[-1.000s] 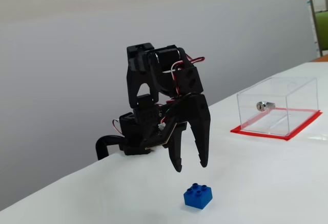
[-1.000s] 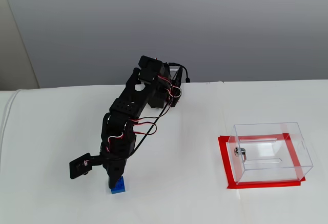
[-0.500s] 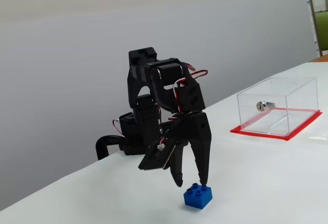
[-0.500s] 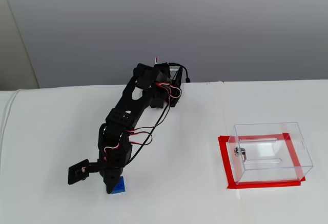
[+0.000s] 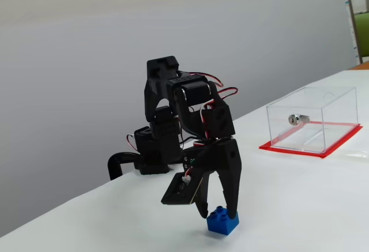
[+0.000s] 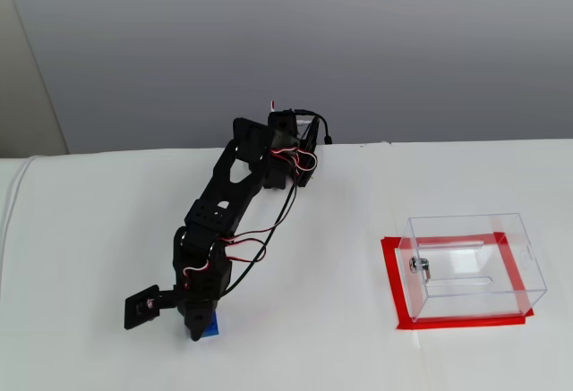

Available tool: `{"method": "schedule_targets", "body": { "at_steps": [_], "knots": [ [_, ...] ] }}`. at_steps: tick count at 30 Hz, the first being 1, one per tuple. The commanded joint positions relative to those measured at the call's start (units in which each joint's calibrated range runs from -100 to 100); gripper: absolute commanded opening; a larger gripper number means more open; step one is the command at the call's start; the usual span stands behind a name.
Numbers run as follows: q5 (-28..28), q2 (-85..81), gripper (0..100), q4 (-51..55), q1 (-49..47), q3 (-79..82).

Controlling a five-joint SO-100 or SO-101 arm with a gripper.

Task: Pick the blue lego brick and place it into the transparent box

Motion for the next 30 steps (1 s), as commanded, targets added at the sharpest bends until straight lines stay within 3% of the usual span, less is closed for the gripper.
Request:
{"method": "schedule_targets", "body": {
  "at_steps": [1,18,23,30],
  "knots": [
    [0.1,-0.1,24,0.1,-0.4,-3.4],
    [-0.2,3.3,24,0.1,-0.8,-3.9],
    [-0.2,3.3,13,0.1,-0.9,-3.5],
    [-0.1,3.2,12,0.2,-1.0,-3.4]
  ]
}}
